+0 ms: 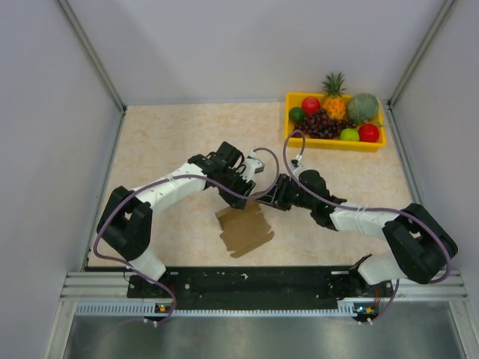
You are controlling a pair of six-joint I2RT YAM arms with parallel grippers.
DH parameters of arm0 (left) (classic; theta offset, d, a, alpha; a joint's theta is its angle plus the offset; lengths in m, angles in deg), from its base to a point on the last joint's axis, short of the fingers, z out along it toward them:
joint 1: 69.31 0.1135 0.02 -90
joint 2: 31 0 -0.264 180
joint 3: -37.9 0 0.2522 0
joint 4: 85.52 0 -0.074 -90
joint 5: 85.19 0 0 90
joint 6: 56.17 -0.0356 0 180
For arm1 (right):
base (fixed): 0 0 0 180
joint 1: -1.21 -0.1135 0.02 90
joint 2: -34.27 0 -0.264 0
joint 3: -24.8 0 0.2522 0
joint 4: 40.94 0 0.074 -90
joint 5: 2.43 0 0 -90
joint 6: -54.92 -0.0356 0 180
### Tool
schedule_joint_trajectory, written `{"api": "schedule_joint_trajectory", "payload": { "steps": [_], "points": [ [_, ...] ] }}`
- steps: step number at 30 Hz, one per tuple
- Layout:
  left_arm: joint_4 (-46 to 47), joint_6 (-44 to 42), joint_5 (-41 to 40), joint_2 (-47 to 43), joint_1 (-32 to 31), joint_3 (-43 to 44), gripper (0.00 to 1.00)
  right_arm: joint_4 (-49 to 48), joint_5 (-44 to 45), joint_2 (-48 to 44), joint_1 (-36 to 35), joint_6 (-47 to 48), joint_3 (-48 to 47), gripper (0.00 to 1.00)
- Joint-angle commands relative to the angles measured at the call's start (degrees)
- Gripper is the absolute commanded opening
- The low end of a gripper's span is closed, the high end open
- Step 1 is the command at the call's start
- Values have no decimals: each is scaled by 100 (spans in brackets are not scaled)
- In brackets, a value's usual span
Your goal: Fold the paper box
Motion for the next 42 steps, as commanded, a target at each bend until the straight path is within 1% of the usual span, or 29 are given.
{"api": "schedule_joint_trajectory", "payload": {
  "steps": [1,6,9,13,14,18,20,23,26,28,29,30,32,33,35,37,39,42],
  "points": [
    [84,-69,89,95,-3,57,45,-151,-144,1,185,-82,-235,35],
    [172,-104,62,59,-12,13,39,-160,-189,98,282,-180,-278,29],
    [251,-96,80,16,-30,-13,36,-133,-232,274,291,-206,-384,28],
    [356,-96,-69,-81,-117,-92,31,-220,-206,450,291,-328,-463,29],
    [374,-96,-113,-125,-144,-110,31,-343,-224,528,291,-381,-472,30],
    [436,-104,-254,-195,-223,-189,28,-221,-198,669,291,-469,-586,35],
    [488,-113,-281,-265,-249,-251,27,-343,-145,696,300,-522,-525,34],
    [602,-96,-395,-380,-284,-295,25,-361,-118,705,300,-593,-481,31],
    [752,-69,-456,-502,-319,-365,25,-458,-110,757,291,-680,-428,23],
    [796,-52,-474,-547,-328,-400,24,-528,-92,775,291,-707,-393,22],
    [814,-60,-491,-573,-346,-409,24,-555,-101,784,300,-724,-376,15],
    [831,-52,-500,-591,-355,-409,23,-564,-118,810,291,-768,-375,12],
    [858,-17,-544,-626,-363,-427,22,-783,-171,872,282,-873,-288,6],
    [892,1,-562,-635,-364,-435,22,-905,-180,880,265,-1022,-244,5],
    [954,54,-571,-661,-372,-462,21,-1222,-197,924,221,-1172,-147,0],
    [1094,106,-588,-714,-407,-514,20,-1520,-162,977,168,-1584,-51,0],
    [1182,168,-649,-775,-434,-541,19,-2161,-110,1126,54,-2171,134,0],
    [1419,317,-773,-907,-487,-655,18,-2541,153,1267,-262,-2822,257,0]
  ]
}}
